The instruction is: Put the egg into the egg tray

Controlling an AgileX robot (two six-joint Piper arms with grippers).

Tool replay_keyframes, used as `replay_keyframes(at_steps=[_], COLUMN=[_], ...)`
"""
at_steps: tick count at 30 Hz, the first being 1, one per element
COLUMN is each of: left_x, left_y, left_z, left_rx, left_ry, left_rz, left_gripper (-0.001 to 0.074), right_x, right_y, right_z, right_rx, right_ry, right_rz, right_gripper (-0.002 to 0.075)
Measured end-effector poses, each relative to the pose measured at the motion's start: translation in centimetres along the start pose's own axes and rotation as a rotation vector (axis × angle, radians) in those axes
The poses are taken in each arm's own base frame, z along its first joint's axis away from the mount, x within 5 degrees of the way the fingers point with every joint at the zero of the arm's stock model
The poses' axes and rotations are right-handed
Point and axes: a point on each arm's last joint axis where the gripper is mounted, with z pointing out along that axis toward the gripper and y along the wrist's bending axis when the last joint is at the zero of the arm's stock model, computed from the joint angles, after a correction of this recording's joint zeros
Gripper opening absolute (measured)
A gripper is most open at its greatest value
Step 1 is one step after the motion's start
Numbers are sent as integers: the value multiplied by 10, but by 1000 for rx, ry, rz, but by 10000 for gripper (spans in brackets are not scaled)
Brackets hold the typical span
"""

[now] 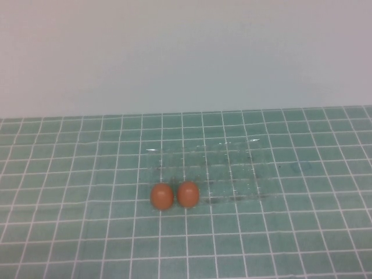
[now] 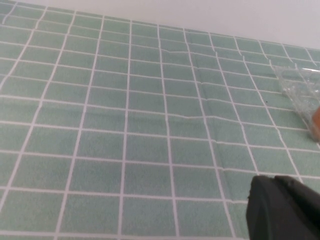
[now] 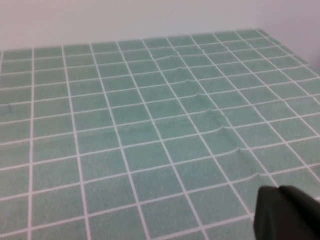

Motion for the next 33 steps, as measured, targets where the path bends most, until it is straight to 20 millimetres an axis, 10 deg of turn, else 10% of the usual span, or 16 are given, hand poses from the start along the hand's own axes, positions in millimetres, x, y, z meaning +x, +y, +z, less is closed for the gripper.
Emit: replay_keyframes(at_steps=[23,33], left_x=[0,0], left_y=[0,0], left_z=[0,0], left_rx=[0,0], left_ry=[0,0], left_rz=[0,0], left_gripper=[-1,-1], right_x=[0,0], right_y=[-1,13], right_z=[0,-1], right_rx=[9,-137], right_ry=[7,34], right_rz=[0,310], right_gripper=[-1,-1])
